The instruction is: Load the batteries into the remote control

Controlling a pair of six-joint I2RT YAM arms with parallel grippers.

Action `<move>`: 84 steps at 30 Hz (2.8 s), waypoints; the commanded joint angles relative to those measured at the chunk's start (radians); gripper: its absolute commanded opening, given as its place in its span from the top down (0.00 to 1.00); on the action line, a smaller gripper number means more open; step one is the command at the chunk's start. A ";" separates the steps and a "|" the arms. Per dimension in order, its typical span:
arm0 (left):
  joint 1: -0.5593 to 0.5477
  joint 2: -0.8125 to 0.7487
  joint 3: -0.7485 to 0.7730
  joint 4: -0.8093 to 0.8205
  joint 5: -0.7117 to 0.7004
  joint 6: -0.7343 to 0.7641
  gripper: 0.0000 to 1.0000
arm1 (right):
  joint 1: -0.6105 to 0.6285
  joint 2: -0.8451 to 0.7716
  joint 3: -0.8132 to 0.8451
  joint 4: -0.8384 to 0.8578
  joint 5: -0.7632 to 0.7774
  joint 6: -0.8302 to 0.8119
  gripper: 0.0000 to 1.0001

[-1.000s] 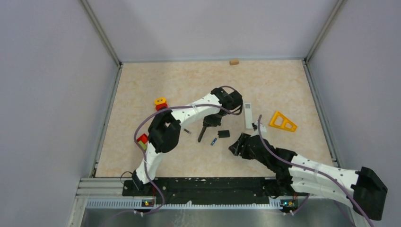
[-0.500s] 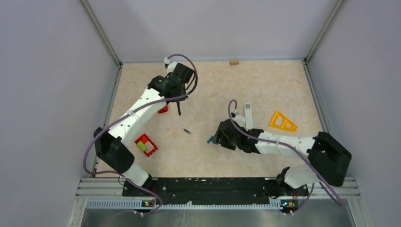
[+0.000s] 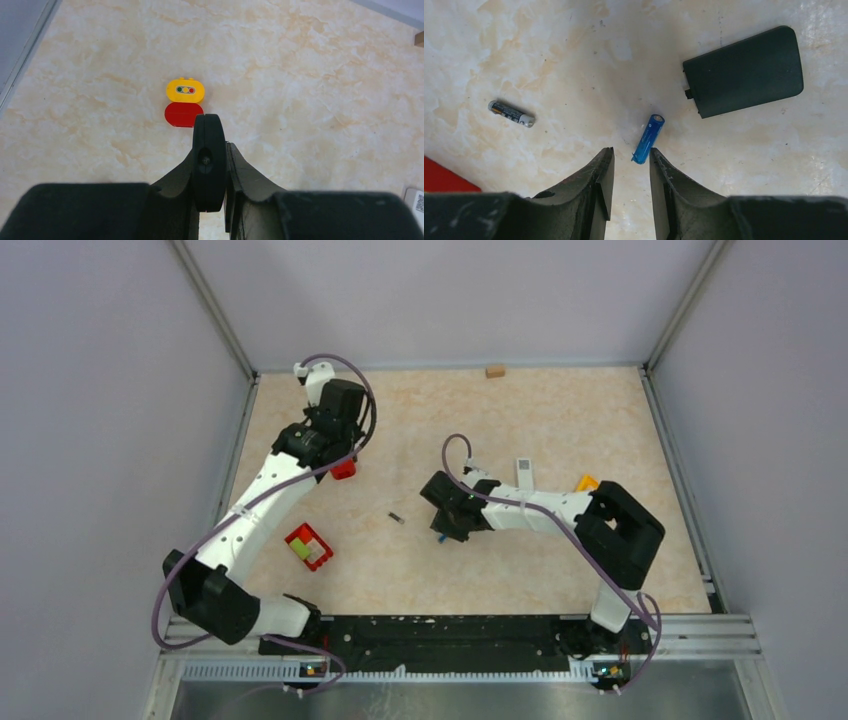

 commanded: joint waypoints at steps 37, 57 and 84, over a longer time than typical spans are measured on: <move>0.197 -0.019 -0.194 0.686 1.555 0.005 1.00 | -0.065 -0.649 -0.053 0.440 -0.067 -1.088 1.00; 0.206 -0.004 -0.192 1.077 1.792 -0.279 1.00 | -0.064 -0.594 0.060 0.393 -0.384 -1.374 1.00; 0.207 -0.010 -0.216 1.168 1.770 -0.339 1.00 | -0.065 -0.572 0.123 0.333 -0.325 -1.294 0.66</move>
